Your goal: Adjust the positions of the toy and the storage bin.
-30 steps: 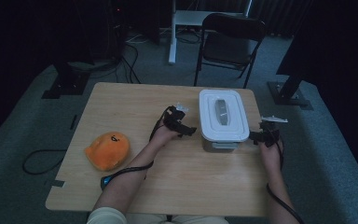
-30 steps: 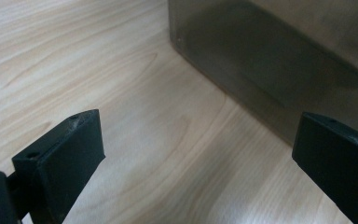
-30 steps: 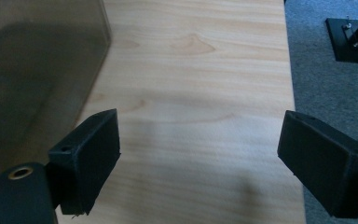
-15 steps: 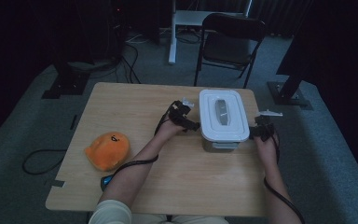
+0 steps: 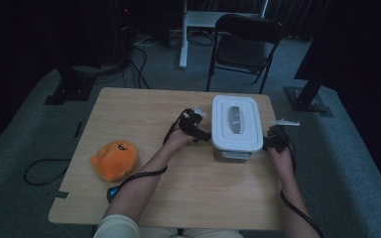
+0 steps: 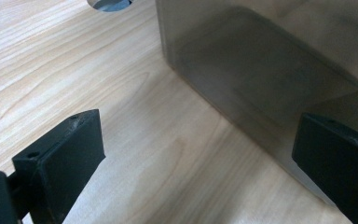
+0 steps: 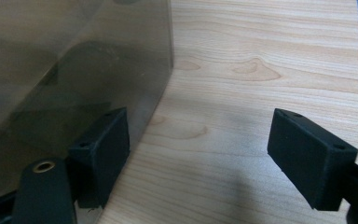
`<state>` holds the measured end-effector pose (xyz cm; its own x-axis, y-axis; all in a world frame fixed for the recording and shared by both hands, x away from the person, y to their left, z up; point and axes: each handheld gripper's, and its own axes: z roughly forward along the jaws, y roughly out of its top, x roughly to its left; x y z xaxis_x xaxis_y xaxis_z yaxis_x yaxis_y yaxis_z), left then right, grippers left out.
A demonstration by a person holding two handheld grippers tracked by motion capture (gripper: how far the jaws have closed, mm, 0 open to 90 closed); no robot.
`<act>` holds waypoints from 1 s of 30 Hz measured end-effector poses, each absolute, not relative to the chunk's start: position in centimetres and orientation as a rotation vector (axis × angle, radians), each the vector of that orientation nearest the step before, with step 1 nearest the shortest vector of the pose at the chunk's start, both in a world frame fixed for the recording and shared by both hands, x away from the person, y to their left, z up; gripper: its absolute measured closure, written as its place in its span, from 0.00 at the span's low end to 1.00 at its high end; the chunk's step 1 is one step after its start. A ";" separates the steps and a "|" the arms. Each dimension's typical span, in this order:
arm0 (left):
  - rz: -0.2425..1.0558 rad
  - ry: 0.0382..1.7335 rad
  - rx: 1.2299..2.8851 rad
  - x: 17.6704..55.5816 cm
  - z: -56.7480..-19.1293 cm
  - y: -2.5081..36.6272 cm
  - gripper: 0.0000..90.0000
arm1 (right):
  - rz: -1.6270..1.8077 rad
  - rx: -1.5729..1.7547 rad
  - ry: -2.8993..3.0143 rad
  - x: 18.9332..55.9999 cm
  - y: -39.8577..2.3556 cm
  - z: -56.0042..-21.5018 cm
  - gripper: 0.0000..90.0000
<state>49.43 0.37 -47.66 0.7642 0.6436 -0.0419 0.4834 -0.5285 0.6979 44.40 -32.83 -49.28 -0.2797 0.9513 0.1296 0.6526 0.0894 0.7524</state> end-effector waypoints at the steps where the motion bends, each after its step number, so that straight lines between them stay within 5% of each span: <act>1: 0.289 0.836 2.237 49.3 -47.6 0.4 0.03 | 1.026 1.571 1.983 44.3 -32.7 -49.2 0.23; 30: 0.317 0.869 2.253 45.3 -47.3 5.7 0.03 | 1.077 1.438 2.069 41.4 -27.7 -49.2 0.26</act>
